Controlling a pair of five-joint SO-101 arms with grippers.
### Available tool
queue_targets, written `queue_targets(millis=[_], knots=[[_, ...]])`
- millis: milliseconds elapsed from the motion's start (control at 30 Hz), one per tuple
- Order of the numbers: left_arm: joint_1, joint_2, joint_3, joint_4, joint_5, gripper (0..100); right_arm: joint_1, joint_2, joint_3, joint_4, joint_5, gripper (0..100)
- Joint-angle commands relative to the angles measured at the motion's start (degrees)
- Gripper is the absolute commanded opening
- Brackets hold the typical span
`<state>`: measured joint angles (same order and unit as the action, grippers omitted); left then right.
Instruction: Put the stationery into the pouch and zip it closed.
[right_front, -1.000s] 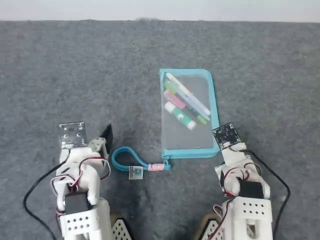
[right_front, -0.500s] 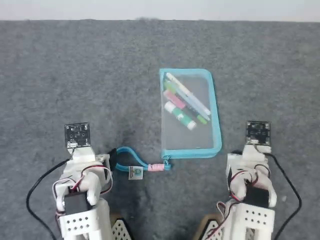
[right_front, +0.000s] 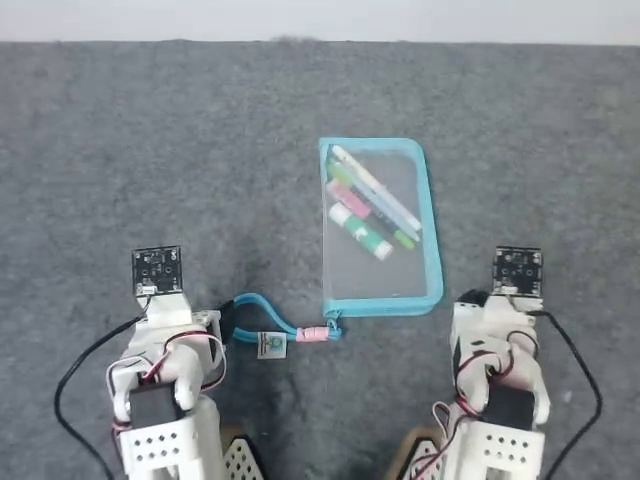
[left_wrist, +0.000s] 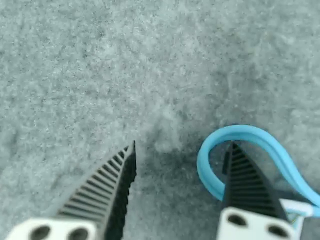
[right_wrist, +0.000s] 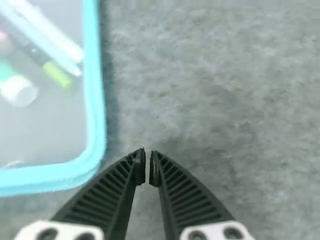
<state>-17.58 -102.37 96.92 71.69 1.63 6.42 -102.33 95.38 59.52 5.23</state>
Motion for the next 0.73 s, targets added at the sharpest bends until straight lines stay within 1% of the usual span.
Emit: queue_targets(millis=[0,700], knots=[[-0.26,-1.49,-0.31,0.35,0.88,27,-3.47,0.22,1.23,2.42,0.53,1.1],[-0.26,-1.49,-0.31,0.35,0.88,27,-4.09,0.22,1.23,2.86,0.44,0.9]])
